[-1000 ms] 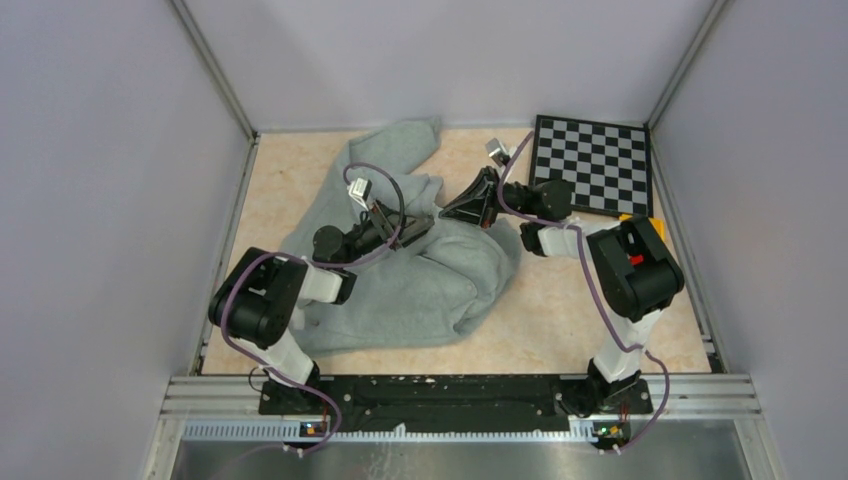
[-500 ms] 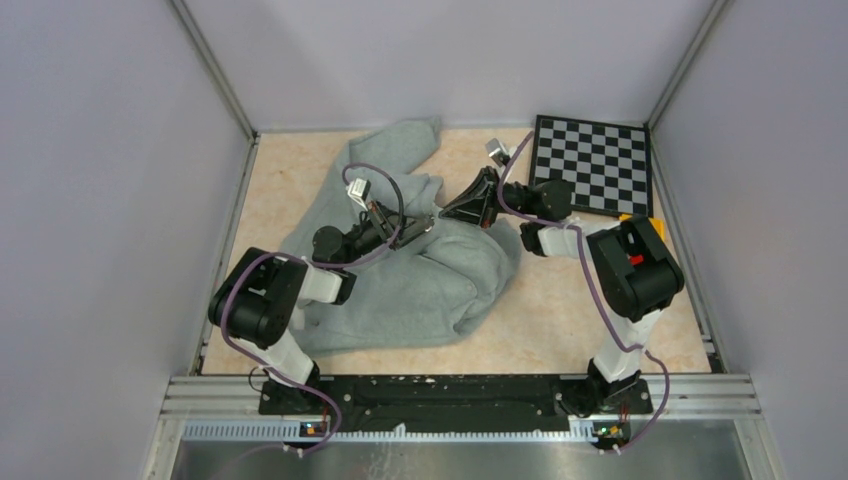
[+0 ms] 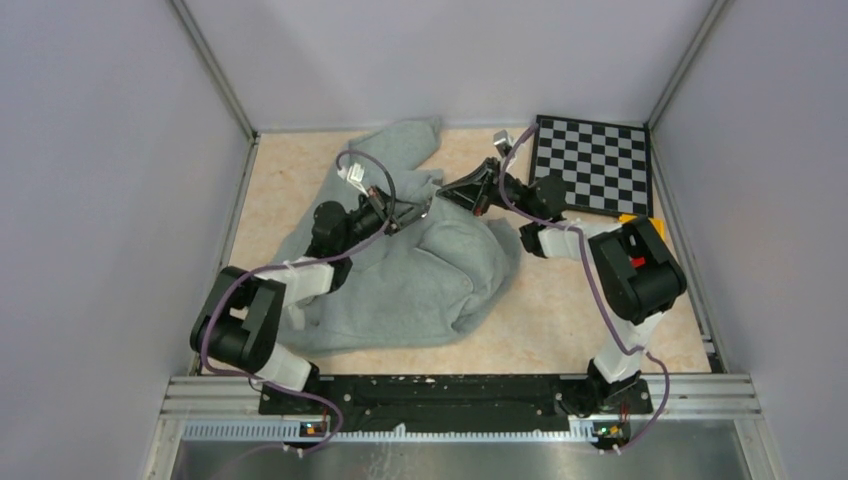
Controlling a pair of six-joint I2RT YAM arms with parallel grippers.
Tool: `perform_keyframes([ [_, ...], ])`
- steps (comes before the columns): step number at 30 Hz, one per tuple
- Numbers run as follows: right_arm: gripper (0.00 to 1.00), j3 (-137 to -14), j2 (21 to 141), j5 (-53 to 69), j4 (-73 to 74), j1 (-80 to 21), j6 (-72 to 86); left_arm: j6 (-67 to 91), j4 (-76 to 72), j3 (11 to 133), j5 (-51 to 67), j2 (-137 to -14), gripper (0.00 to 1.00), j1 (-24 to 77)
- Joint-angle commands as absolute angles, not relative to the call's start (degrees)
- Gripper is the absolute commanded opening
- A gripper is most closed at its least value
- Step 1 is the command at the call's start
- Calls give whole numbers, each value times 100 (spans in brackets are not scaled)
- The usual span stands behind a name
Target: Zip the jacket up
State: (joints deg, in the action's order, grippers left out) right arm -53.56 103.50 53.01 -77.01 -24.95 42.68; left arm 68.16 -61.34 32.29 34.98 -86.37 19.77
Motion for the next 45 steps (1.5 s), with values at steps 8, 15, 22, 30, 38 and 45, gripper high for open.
perform_keyframes([
  [8,0,-5518,11110,3195,-8578,-2043,4937,4944,-3513,4603,3618,-9720,0,1890],
  [15,0,-5319,11168,3008,-7346,-1916,4185,4715,-2940,4859,3389,-9827,0,2059],
  [22,0,-5836,11436,2792,-7114,-1173,4013,3422,-714,5017,2459,-9616,0,1824],
  [30,0,-6523,12274,3018,-7432,-917,3957,2928,801,4839,2080,-8886,0,1053],
  [38,0,-7272,13113,2399,-7171,-367,4371,3511,2060,4423,2113,-7258,0,89],
  [45,0,-7911,13686,2014,-6957,-229,4643,3736,3613,4622,1379,-6029,0,-88],
])
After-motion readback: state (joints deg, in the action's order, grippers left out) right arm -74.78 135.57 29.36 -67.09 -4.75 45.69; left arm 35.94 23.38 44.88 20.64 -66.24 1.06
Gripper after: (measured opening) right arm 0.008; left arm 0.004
